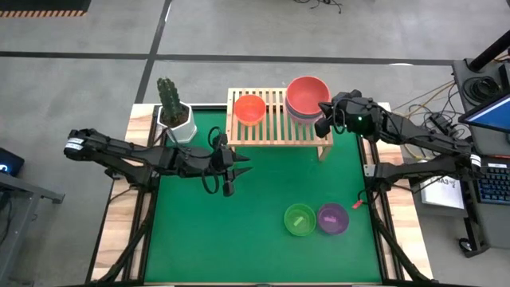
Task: Place and stack bowls onto a shelf
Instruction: Stack the dark orange bowl on top of the light blue bowl on the shelf, then stack the green bowl on top of the light orange bowl on the shelf
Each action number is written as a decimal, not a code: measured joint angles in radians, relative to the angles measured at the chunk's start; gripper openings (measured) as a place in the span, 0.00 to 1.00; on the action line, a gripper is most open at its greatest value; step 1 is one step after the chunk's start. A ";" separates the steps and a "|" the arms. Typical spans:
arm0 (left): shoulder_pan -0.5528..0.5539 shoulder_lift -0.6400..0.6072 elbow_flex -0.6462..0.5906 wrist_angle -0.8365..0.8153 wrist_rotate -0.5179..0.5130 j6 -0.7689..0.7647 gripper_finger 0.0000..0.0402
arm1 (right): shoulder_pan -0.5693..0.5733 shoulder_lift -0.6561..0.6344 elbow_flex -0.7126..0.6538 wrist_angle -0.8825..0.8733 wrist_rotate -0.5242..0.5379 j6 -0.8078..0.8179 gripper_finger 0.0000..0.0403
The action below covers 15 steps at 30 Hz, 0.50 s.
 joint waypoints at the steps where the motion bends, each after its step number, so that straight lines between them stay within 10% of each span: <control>1: -0.001 0.004 0.000 -0.001 0.000 -0.006 0.27 | 0.000 -0.003 -0.009 0.000 0.000 0.009 0.02; 15: -0.003 0.014 0.000 0.010 0.000 -0.039 0.27 | -0.018 -0.041 -0.017 0.027 0.025 -0.016 0.02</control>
